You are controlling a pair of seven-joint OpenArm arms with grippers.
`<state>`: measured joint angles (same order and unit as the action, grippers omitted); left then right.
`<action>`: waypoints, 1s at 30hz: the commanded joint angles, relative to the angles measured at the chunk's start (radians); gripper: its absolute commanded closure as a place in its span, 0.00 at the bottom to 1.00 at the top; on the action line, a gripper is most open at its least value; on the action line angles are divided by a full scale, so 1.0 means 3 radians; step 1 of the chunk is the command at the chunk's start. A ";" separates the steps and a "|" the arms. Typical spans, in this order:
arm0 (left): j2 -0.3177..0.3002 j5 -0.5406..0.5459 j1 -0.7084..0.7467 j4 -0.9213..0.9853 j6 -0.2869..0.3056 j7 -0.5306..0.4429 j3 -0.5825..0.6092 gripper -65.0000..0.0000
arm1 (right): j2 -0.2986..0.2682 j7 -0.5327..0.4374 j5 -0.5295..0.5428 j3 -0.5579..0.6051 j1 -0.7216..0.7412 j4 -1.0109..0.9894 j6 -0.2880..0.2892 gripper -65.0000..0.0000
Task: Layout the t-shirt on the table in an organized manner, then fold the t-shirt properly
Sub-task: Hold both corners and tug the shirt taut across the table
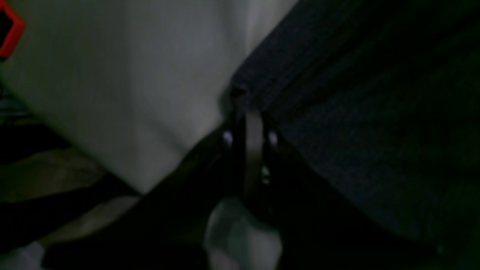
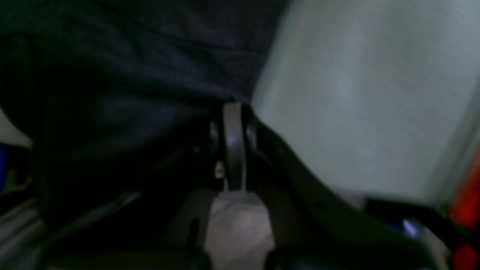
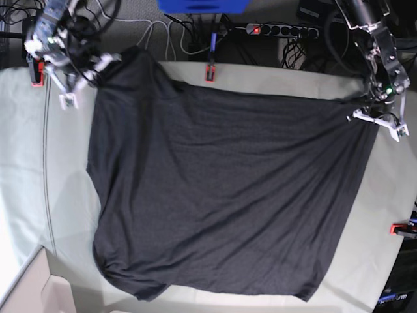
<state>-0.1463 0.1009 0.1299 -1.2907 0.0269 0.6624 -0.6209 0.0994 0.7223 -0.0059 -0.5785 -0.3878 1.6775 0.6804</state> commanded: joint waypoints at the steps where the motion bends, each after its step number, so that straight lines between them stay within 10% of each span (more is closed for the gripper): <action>1: -0.0037 -0.0022 0.0025 -0.0119 -0.0021 0.0014 -0.0015 1.00 | -0.0022 -0.0047 0.0038 -0.0043 -0.0030 0.0139 0.0021 1.00; 30: 0.0009 -0.0022 0.0117 -0.0830 -0.0021 0.0050 -0.0322 1.00 | -0.0006 -0.0047 0.0258 -0.0094 -0.0219 0.0916 0.0059 1.00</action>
<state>-0.1322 0.1001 0.1688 -1.5219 0.0292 0.6968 -0.7155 0.0998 0.7231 0.0620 -0.6022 -0.4477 1.9343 0.6876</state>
